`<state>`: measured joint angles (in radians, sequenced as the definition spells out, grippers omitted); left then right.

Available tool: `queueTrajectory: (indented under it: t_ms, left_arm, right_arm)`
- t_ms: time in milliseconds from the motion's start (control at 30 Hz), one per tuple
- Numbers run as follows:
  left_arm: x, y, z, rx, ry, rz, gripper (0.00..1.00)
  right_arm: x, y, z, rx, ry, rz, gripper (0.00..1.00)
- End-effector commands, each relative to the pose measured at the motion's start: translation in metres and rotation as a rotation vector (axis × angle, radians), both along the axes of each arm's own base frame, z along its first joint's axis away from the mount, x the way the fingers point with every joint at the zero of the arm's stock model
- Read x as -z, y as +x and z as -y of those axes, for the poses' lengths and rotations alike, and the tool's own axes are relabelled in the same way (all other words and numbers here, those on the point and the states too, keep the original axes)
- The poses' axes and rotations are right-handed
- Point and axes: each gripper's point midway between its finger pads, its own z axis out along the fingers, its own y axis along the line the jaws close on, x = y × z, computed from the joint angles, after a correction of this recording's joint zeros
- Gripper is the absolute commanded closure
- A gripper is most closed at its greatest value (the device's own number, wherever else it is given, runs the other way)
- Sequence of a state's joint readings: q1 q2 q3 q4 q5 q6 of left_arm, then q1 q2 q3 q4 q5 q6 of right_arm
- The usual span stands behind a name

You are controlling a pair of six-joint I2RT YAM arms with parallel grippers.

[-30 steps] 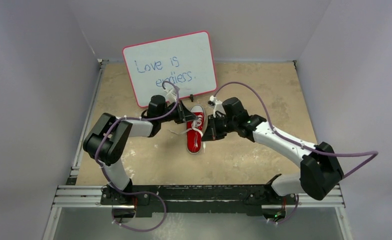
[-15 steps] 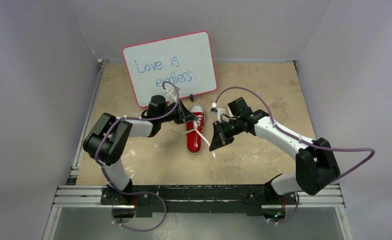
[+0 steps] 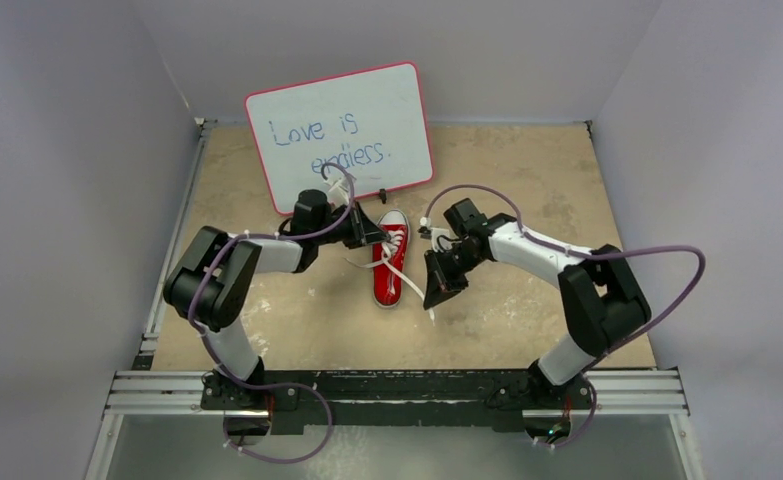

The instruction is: Tie the shoes

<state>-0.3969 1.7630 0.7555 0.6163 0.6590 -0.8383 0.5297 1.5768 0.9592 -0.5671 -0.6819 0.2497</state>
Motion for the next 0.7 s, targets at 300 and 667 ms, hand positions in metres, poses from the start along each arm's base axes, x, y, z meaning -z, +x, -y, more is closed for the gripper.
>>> queueTrajectory:
  t_ms: [300, 667]
  left_arm:
    - [-0.021, 0.003, -0.008, 0.029, -0.01, 0.079, 1.0]
    - [-0.024, -0.007, -0.008, 0.035, -0.043, 0.07, 1.0]
  right_arm:
    - [-0.032, 0.054, -0.021, -0.137, 0.156, 0.424, 0.55]
    - [-0.041, 0.087, -0.051, -0.227, 0.44, 0.951, 0.55]
